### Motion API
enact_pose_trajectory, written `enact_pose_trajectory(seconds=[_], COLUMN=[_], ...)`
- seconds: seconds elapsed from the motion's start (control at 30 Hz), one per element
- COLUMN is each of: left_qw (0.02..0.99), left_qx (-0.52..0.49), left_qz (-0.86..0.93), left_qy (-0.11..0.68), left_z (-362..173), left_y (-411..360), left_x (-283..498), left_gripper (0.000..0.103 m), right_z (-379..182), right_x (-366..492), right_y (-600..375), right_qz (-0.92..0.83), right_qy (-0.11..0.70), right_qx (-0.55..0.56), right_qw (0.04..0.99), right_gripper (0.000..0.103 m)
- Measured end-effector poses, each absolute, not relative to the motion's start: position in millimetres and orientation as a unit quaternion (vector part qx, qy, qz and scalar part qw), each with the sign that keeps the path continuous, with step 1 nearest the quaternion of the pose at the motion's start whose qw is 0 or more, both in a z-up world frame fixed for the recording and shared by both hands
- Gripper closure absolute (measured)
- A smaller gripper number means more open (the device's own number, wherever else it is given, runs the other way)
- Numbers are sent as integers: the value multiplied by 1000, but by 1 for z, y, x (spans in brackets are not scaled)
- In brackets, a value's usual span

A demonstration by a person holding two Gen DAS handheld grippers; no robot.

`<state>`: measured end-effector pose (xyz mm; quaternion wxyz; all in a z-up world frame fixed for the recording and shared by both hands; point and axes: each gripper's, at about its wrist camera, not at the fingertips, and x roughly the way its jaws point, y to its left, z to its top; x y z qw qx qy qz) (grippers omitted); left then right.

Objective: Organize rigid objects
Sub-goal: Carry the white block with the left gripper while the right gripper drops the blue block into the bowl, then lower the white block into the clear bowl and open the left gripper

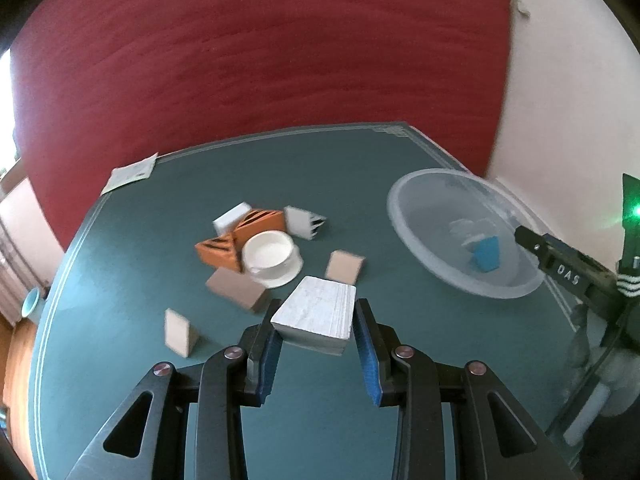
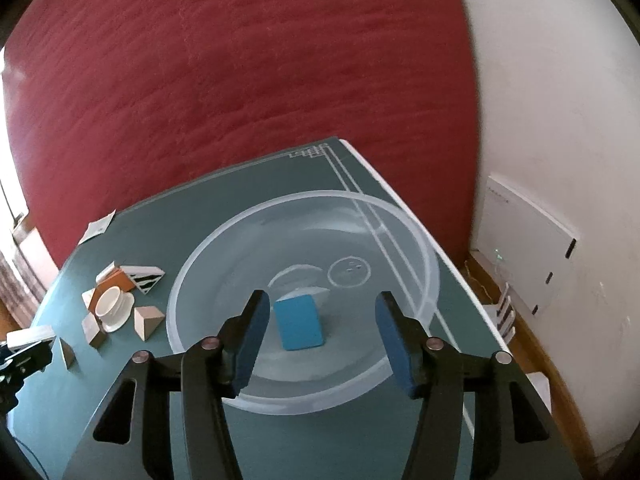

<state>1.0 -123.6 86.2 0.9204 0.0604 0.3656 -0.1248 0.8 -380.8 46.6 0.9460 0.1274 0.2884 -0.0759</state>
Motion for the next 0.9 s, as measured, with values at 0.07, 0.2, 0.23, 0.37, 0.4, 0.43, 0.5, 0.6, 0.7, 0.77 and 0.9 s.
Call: enact_pose_trajectory(seconds=[0.07,0.2,0.23,0.37,0.4,0.43,0.5,0.6,0.7,0.77,0.9], left_qw=[919,915,914,910,908,907,905,903,899,897,895], left_qx=[63,67,67,71,72,74,77,79,82,84,89], left_qz=[-135,-156,-161,-179,-184,-188,-196,-207,-219,-224,-232], left_qy=[364,365,366,368,369,370,369,369,371,371,371], left_z=[88,88,88,88,88,88,87,86,84,83,80], left_y=[-132,-150,-155,-173,-178,-183,-193,-205,-217,-222,-234], left_x=[4,11,12,19,21,22,25,29,33,34,37], left_gripper=[66,66,66,66,66,66,66,66,66,66,66], right_z=[46,43,42,35,34,32,31,31,31,31,30], right_x=[-2,-11,-14,-24,-26,-27,-29,-31,-33,-34,-32], right_y=[-383,-392,-394,-404,-407,-409,-413,-413,-413,-414,-415], right_qz=[-87,-106,-111,-131,-135,-139,-144,-148,-150,-151,-152], right_qy=[287,287,287,290,290,291,290,283,277,275,276], right_qx=[128,134,136,145,147,149,154,156,154,157,161], right_qw=[945,943,942,937,936,935,934,935,937,936,935], right_gripper=[46,46,46,46,46,46,46,46,46,46,46])
